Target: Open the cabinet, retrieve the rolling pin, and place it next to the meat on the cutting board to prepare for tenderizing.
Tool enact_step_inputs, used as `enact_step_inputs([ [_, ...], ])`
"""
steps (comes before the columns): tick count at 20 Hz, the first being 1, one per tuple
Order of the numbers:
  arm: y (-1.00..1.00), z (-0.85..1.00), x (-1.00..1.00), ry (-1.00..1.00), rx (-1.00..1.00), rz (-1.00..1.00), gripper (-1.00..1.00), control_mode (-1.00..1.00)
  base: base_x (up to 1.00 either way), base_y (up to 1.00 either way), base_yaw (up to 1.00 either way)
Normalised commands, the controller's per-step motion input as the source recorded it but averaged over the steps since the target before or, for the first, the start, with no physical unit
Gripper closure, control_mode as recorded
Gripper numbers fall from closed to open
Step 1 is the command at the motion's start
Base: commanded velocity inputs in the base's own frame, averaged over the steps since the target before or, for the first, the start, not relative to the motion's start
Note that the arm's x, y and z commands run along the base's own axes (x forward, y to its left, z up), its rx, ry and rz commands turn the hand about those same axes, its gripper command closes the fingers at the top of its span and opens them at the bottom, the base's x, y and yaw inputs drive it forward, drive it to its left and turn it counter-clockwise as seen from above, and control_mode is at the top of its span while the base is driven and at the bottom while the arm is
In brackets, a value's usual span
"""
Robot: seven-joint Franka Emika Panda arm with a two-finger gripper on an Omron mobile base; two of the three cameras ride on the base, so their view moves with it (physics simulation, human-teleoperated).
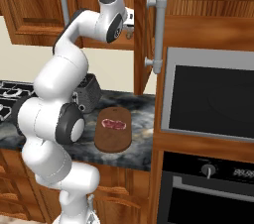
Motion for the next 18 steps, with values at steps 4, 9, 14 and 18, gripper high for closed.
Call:
enact_step_inputs([
  [4,-0.13,-0.07,0.26,0.03,0.0,0.01,-1.0,-1.0,0.0,0.0,0.0],
  [9,-0.01,-0.11,0.32,0.05,0.0,0.01,-1.0,-1.0,0.0,0.0,0.0],
  [14,0.0,-0.12,0.32,0.05,0.0,0.03,-1.0,-1.0,0.0,0.0,0.0],
  [18,0.0,-0.13,0.32,0.05,0.0,0.03,-1.0,-1.0,0.0,0.0,0.0],
])
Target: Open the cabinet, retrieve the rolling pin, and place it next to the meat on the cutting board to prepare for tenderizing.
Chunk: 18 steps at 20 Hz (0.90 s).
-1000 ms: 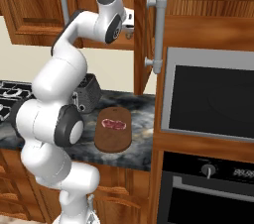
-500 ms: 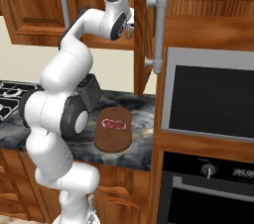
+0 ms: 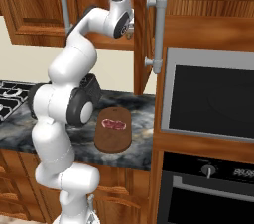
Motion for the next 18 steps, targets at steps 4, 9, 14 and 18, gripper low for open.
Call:
enact_step_inputs([
  [4,0.0,-0.14,0.31,0.05,0.0,0.03,-1.0,-1.0,0.0,0.0,0.0],
  [9,0.0,-0.24,0.23,0.07,0.0,0.03,1.0,-1.0,0.0,0.0,0.0],
  [14,0.05,-0.2,0.07,0.08,0.0,0.03,1.0,-1.0,0.0,0.0,0.0],
  [18,0.07,-0.25,-0.02,0.01,0.0,0.01,1.0,-1.0,0.0,0.0,0.0],
])
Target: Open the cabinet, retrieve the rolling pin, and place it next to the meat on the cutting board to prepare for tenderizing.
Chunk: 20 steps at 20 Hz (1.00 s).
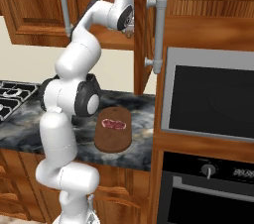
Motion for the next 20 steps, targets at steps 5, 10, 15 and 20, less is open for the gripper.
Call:
enact_step_inputs([
  [5,0.2,-0.09,-0.35,0.0,0.0,0.0,1.0,-1.0,0.0,0.0,0.0],
  [10,0.32,0.0,-0.57,-0.01,0.0,0.0,1.0,-1.0,0.0,0.0,0.0],
  [15,0.21,0.0,-0.79,-0.04,0.0,-0.02,1.0,-1.0,0.0,0.0,0.0],
  [20,0.06,0.0,-1.0,-0.18,0.0,-0.01,1.0,-1.0,0.0,0.0,0.0],
])
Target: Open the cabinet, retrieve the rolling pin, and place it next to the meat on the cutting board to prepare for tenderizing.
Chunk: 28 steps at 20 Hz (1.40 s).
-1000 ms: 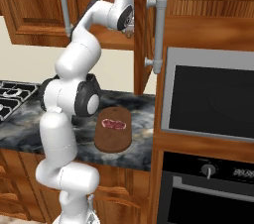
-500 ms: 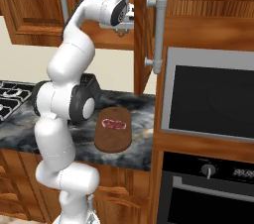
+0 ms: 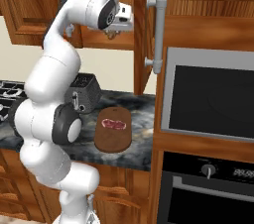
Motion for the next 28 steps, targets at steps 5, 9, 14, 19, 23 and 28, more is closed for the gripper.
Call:
enact_step_inputs([
  [5,0.12,0.0,-1.0,-0.18,0.0,0.0,1.0,-1.0,0.0,0.0,0.0],
  [9,0.27,0.0,-1.0,-0.08,0.0,0.0,1.0,-1.0,0.0,0.0,0.0],
  [14,0.37,-0.01,-0.98,0.0,0.0,0.0,1.0,-1.0,0.0,0.0,0.0],
  [19,0.28,-0.1,-0.82,0.0,0.0,-0.02,1.0,-1.0,0.0,0.0,0.0],
  [23,0.21,-0.25,-0.79,0.0,0.0,-0.03,1.0,-1.0,0.0,0.0,0.0],
  [28,0.05,-0.35,-0.53,0.0,0.0,-0.04,1.0,-1.0,0.0,0.0,0.0],
])
